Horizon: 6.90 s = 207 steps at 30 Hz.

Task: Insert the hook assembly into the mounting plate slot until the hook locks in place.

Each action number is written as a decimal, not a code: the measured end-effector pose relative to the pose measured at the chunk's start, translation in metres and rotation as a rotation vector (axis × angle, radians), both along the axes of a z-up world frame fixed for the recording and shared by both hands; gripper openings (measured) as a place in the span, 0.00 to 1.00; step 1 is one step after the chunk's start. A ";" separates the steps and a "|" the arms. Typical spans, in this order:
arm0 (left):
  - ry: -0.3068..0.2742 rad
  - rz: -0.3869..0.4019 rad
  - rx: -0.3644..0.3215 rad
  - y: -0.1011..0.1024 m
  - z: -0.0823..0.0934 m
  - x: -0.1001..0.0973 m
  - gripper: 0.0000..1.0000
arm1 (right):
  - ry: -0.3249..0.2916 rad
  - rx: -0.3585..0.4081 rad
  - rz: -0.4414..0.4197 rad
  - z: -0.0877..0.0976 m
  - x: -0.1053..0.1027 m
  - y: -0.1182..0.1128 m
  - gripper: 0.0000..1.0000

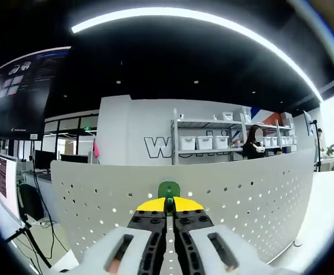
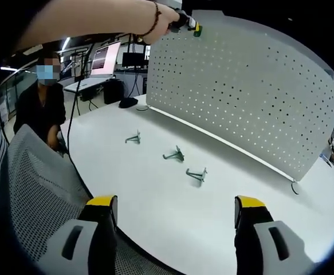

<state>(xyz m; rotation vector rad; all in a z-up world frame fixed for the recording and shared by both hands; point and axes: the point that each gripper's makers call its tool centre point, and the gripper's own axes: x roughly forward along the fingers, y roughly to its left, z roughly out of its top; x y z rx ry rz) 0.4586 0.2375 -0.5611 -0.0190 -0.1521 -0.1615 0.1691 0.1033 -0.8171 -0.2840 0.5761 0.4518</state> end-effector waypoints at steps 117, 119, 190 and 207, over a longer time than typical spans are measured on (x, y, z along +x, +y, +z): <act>0.667 -0.387 0.058 0.019 -0.189 -0.246 0.63 | -0.031 0.014 0.020 0.007 -0.002 0.003 0.76; 0.679 -0.395 0.039 0.017 -0.192 -0.252 0.63 | -0.044 0.047 0.024 0.012 -0.003 0.007 0.75; 0.729 -0.406 -0.183 0.012 -0.215 -0.269 0.67 | 0.391 -0.178 0.090 -0.084 0.121 -0.016 0.03; 0.734 -0.408 -0.222 0.012 -0.214 -0.269 0.65 | 0.281 -0.144 0.102 -0.062 0.123 -0.005 0.00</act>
